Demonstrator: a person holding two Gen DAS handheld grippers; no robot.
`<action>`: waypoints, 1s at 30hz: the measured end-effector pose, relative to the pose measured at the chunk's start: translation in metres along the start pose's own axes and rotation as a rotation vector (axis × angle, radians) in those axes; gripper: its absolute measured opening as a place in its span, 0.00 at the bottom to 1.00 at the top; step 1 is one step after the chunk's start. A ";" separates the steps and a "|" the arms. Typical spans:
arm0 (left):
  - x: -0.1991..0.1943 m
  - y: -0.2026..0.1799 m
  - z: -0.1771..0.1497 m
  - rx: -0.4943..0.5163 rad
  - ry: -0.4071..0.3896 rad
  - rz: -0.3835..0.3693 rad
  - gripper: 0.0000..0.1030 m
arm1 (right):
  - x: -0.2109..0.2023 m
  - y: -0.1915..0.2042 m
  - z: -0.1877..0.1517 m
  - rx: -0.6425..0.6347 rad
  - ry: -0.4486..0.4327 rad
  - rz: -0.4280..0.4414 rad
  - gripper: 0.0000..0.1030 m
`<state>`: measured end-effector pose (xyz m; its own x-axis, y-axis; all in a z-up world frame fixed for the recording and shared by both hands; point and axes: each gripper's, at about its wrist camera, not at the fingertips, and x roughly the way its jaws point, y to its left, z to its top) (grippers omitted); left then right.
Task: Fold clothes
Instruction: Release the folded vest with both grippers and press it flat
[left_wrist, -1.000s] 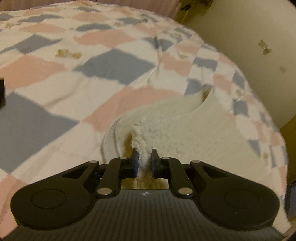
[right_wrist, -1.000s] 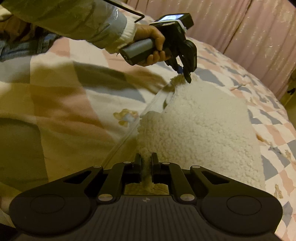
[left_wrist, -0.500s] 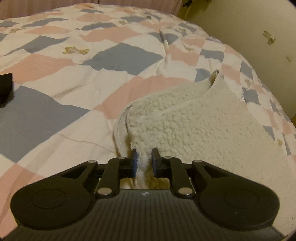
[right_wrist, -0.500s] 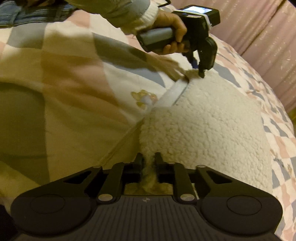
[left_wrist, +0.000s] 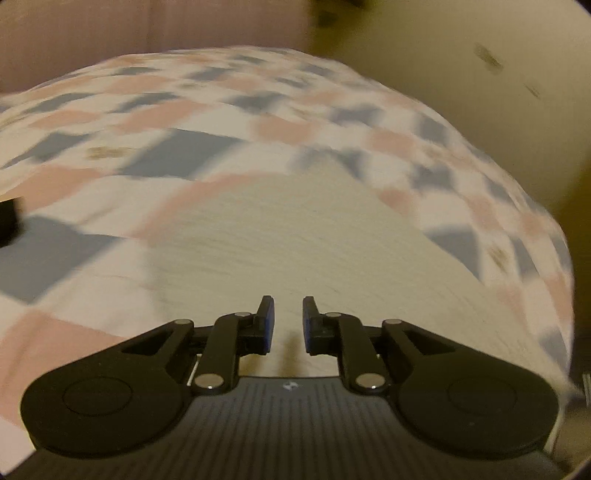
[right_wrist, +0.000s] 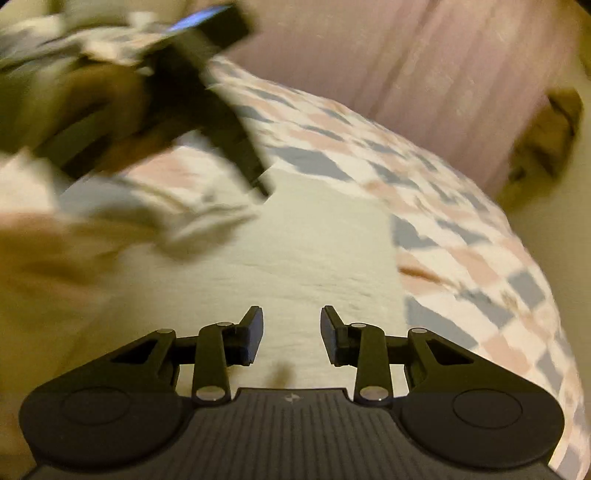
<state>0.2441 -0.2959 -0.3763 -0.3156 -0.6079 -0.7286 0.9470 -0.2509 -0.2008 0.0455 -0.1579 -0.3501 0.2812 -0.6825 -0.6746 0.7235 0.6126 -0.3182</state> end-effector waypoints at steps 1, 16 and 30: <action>0.005 -0.009 -0.006 0.018 0.023 -0.003 0.15 | 0.005 -0.011 0.001 0.027 0.011 0.021 0.33; -0.056 -0.040 -0.072 -0.016 0.119 0.190 0.14 | -0.011 -0.075 -0.037 0.109 0.175 0.127 0.34; 0.027 -0.050 -0.047 -0.002 0.055 0.292 0.18 | 0.109 -0.135 -0.036 0.027 0.123 0.280 0.20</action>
<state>0.1916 -0.2642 -0.4169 -0.0265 -0.6121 -0.7903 0.9973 -0.0705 0.0212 -0.0438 -0.3005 -0.4049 0.3952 -0.4342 -0.8095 0.6452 0.7585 -0.0919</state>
